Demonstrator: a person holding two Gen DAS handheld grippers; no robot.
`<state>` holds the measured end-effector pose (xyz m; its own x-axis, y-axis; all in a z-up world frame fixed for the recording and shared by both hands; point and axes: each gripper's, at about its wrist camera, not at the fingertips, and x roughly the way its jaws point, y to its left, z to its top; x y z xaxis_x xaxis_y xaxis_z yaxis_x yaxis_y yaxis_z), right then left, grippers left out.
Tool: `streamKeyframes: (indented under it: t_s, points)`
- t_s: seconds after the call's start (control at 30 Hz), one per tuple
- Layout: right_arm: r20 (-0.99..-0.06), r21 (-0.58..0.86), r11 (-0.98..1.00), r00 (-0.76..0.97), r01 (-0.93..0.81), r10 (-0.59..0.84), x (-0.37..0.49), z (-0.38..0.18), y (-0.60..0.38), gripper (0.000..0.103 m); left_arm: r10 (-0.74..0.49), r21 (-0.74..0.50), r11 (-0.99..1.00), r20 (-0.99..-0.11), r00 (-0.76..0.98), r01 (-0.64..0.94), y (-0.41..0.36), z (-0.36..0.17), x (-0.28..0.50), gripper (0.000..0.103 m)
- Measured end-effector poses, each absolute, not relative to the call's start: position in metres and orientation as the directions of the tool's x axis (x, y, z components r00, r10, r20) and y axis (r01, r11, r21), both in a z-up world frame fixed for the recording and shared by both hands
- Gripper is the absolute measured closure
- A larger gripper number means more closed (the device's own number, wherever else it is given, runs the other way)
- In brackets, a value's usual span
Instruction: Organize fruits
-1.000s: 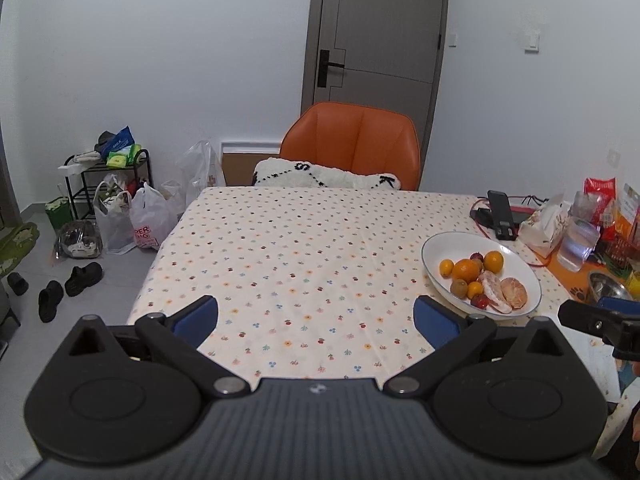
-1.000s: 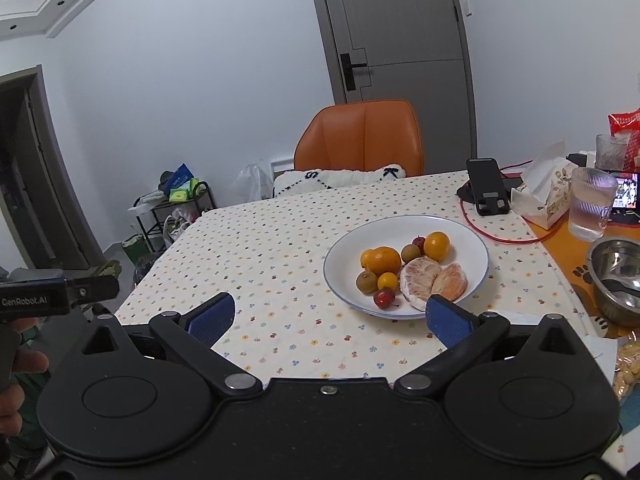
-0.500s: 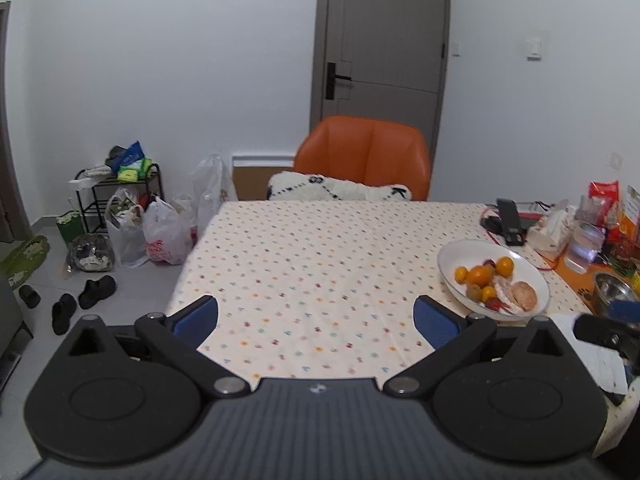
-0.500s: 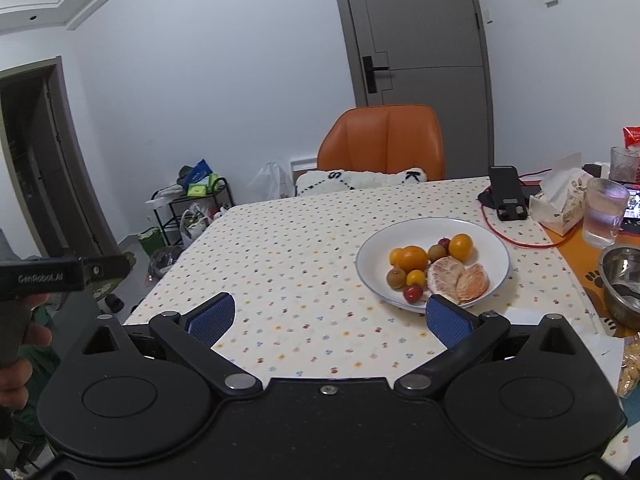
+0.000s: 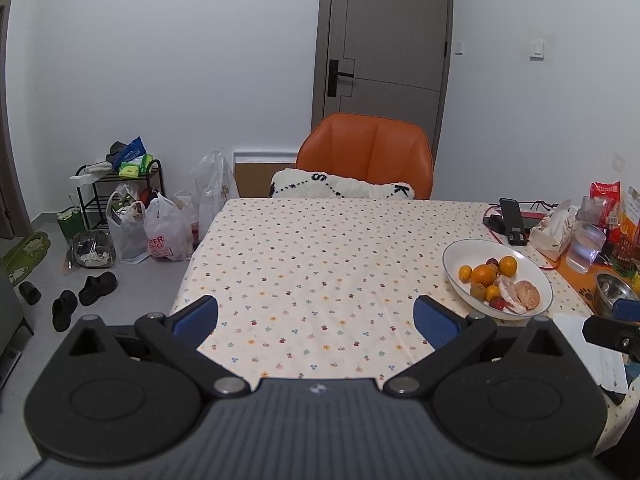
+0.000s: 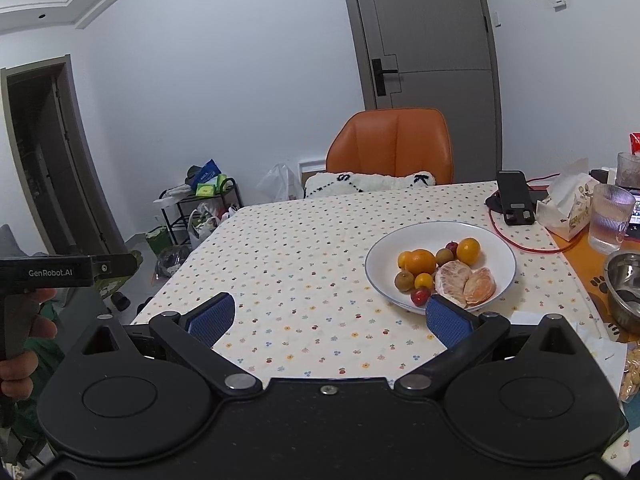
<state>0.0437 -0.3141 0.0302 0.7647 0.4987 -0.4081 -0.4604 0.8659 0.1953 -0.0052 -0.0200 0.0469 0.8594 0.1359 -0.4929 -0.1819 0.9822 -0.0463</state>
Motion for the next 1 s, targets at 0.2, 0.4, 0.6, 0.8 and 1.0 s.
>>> streamKeyframes:
  t_s: [0.2, 0.4, 0.6, 0.8, 1.0]
  points:
    - [-0.410, 0.197, 0.868, 0.766, -0.456, 0.495, 0.0442, 0.0302, -0.3151, 0.000, 0.134, -0.044, 0.983, -0.501, 0.855, -0.180, -0.0206, 0.0445, -0.0037, 0.000]
    - [-0.407, 0.193, 0.867, 0.766, -0.460, 0.497, 0.0440, 0.0297, -0.3161, 0.000, 0.131, -0.044, 0.983, -0.503, 0.854, -0.177, -0.0212, 0.0436, -0.0036, 0.000]
    - [-0.411, 0.189, 0.871, 0.769, -0.454, 0.490, 0.0457, 0.0289, -0.3165, 0.000, 0.130, -0.045, 0.983, -0.503, 0.854, -0.176, -0.0213, 0.0437, -0.0034, 0.000]
    - [-0.408, 0.187, 0.871, 0.770, -0.455, 0.490, 0.0433, 0.0303, -0.3165, 0.000, 0.128, -0.042, 0.984, -0.502, 0.856, -0.172, -0.0223, 0.0421, -0.0036, 0.000]
    - [-0.410, 0.187, 0.871, 0.770, -0.454, 0.489, 0.0432, 0.0305, -0.3166, 0.000, 0.129, -0.043, 0.984, -0.500, 0.856, -0.174, -0.0235, 0.0416, -0.0032, 0.000]
